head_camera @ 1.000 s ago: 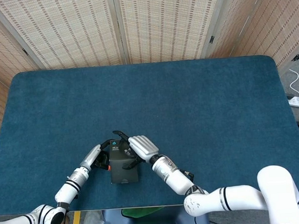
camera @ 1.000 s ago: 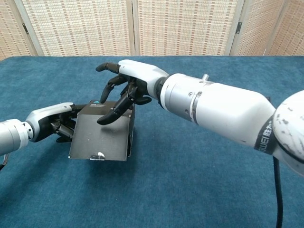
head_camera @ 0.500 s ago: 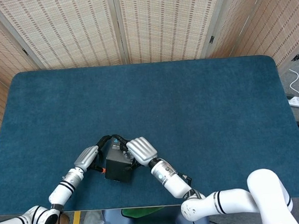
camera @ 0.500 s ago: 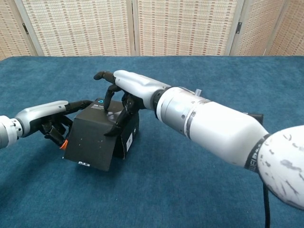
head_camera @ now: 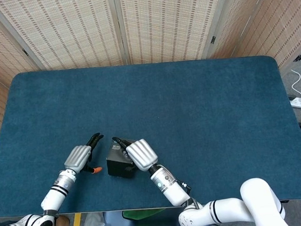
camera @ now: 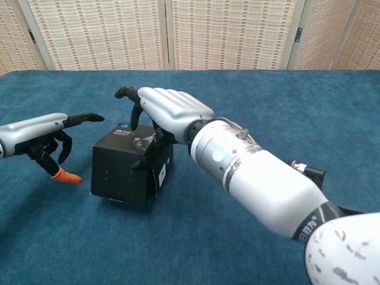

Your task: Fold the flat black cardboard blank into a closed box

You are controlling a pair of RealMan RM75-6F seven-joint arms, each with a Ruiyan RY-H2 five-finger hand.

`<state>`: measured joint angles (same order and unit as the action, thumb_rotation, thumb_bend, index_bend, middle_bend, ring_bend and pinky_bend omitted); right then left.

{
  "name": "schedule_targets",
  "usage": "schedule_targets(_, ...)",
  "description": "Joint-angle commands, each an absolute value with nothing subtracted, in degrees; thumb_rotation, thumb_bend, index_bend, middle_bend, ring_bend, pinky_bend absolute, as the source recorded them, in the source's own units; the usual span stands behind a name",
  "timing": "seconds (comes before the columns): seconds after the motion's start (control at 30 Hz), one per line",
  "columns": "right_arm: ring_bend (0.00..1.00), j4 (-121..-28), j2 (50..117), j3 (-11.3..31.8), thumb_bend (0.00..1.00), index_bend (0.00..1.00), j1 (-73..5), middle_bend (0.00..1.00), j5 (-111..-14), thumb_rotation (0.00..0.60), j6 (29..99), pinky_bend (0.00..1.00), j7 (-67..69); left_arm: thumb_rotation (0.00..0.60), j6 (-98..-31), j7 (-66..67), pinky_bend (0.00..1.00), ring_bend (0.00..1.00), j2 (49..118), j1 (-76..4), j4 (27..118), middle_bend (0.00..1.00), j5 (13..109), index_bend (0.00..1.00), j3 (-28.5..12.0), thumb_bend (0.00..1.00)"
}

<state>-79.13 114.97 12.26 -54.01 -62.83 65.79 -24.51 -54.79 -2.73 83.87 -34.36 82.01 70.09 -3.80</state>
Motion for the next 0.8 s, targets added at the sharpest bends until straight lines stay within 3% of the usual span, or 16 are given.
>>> schedule_targets(0.03,0.75,-75.1,117.8,10.8,0.0,0.14,-53.4,0.34,-65.9,0.6,67.7,1.0,-27.2,0.6,-54.8,-3.3,0.92,0.66,83.0,-34.0,82.8,0.0,70.0,0.0,-4.2,0.18)
schedule_targets(0.53,0.75,-65.9,119.3,8.6,0.0,0.24,-51.0,0.36,-73.0,0.6,67.5,1.0,-27.3,0.6,-52.0,-8.7,0.92,0.65,81.5,-33.9,83.3,0.0,71.9,0.0,-4.7,0.17)
schedule_targets(0.8,0.76,-55.5,123.1,8.7,0.16,0.39,-51.9,0.49,-79.0,0.6,68.9,1.0,-24.0,0.6,-51.4,-11.2,0.92,0.64,81.2,-33.9,83.0,0.0,72.5,0.0,-5.2,0.17)
